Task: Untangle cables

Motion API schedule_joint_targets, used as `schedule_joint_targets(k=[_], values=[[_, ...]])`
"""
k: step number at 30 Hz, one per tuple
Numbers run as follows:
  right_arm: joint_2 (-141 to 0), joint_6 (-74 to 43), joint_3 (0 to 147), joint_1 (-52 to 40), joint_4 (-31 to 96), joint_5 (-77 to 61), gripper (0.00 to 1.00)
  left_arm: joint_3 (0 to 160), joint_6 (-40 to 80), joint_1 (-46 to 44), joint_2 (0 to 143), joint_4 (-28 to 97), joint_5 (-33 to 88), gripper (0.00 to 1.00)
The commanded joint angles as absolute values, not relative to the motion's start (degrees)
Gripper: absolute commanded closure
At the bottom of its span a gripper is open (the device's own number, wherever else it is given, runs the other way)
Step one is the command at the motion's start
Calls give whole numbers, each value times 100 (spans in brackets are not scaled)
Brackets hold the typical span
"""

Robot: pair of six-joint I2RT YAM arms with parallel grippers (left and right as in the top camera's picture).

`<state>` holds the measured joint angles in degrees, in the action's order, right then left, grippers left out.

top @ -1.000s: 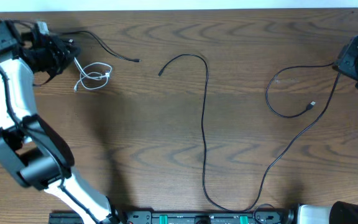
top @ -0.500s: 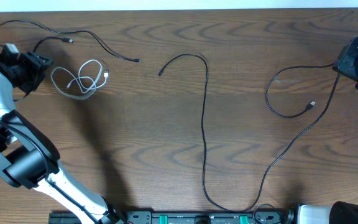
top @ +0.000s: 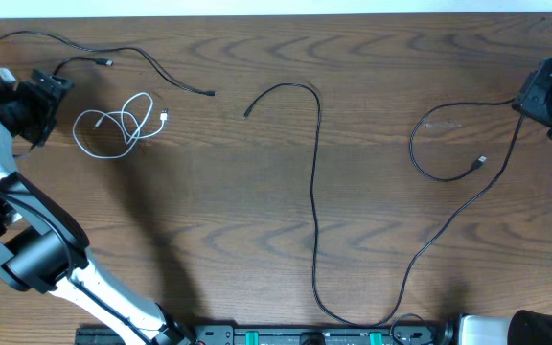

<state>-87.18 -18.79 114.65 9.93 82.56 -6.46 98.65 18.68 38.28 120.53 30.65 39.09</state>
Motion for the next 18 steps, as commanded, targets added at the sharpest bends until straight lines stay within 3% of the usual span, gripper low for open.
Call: schedule_joint_targets(k=[1,9,15,18], values=[[-8735,-1765,11458,1002,8287,-681,98,9937,2331,3839,11598,2939,4353,0],[-8735,-1752,11458,1002,8241,-683,99,9935,2477,3809,10573,3229,5133,0],[-8735,-1752,11458,1002,8197,-729,99,9933,2132,3415,10285,4497,5290,1],[-8735,-1752,11458,1002,8211,-775,99,9883,1977,3059,10298,5428,4141,23]])
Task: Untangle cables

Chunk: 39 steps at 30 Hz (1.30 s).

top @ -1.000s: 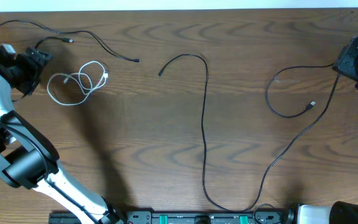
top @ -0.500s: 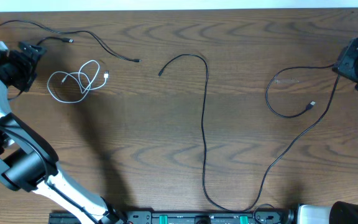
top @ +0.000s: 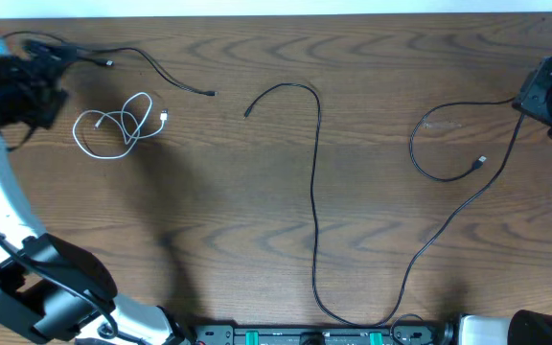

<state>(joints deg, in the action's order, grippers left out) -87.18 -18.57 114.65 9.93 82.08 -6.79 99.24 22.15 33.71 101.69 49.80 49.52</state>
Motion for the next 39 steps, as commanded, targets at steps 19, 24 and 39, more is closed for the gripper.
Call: schedule_joint_targets(k=[19,24,39], values=[[-8735,-1750,11458,1002,8147,-770,99,8460,3225,2244,10300,5968,593,92],[-8735,-1747,11458,1002,8121,-770,99,7640,3227,2202,10315,4893,607,92],[-8735,-1747,11458,1002,8103,-768,99,7478,3181,2112,11332,3168,642,93]])
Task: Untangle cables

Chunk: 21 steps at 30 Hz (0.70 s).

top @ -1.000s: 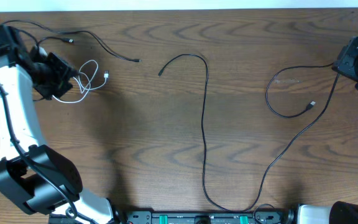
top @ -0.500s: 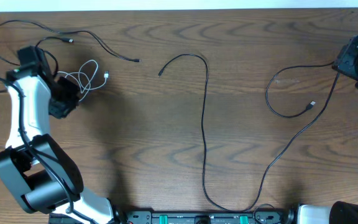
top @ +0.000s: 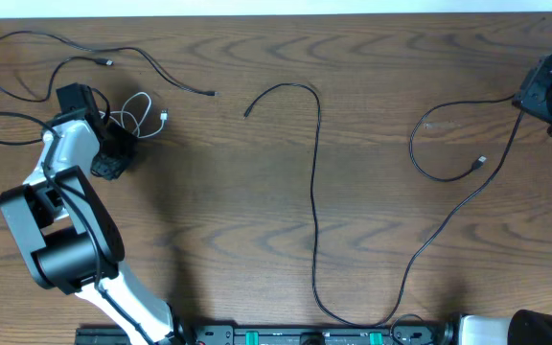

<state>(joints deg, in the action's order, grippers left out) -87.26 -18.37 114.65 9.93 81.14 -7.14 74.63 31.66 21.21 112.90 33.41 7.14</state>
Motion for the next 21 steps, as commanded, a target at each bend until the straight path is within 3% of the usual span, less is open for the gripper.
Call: schedule_joint_targets(k=[1,21], values=[[-8735,-1747,11458,1002,8103,-768,99,7478,3179,2112,11332,3096,637,92],[-8735,-1752,11458,1002,8283,-770,99,7481,3157,2134,11959,2561,110,92]])
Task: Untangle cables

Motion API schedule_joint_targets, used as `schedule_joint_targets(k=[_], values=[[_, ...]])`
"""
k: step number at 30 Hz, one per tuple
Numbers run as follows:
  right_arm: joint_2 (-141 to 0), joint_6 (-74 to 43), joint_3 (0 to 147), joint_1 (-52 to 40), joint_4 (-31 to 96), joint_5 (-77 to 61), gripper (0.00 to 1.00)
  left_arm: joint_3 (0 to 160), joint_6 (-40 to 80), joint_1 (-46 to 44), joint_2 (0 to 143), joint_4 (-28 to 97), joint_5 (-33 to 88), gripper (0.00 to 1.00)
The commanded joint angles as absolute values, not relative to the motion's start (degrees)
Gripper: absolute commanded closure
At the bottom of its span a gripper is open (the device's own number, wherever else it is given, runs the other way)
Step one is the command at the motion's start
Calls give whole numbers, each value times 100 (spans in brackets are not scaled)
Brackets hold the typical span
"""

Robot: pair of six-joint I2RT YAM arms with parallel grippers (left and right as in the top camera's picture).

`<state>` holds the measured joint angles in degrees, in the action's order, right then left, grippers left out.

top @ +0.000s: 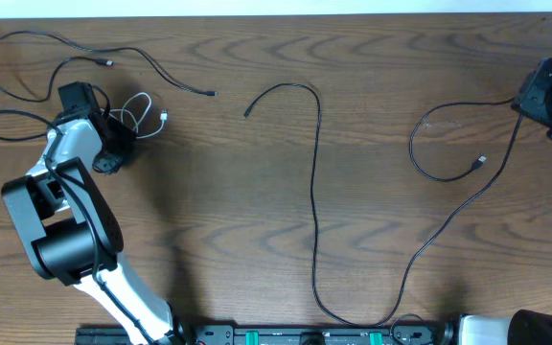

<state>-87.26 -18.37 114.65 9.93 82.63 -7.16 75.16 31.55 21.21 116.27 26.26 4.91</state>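
Note:
A white cable lies coiled at the back left, its left part hidden under my left gripper, which sits low over it; its jaws do not show from above. A thin black cable runs from the far left edge to a plug near the coil. A long black cable goes from the back middle down to the front edge and up to the right. My right gripper stays at the far right edge, where a looped black cable reaches it.
The left arm's body stands over the front left of the wooden table. A black rail with green fittings runs along the front edge. The table's back edge meets a white wall.
My left gripper has shifted slightly toward the back, staying over the left part of the white coil. The cables and the right arm lie as before.
My left gripper was at the far left edge by the thin black cable, with the white coil in full view. Then it was at the back left corner. Later the black cable lay spread with a loop at the left, and the gripper was at the coil, where it remains.

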Motion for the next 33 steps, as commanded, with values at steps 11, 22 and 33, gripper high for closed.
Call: schedule_joint_targets(k=[11,22,33], values=[[-8735,-1750,11458,1002,8379,-770,99,7478,2462,2231,11994,1581,-187,92],[-8735,-1750,11458,1002,8460,-770,99,7507,2248,2648,12289,1288,-220,92],[-8735,-1706,11458,1002,8414,-766,99,7701,2580,2965,10613,1741,687,93]])
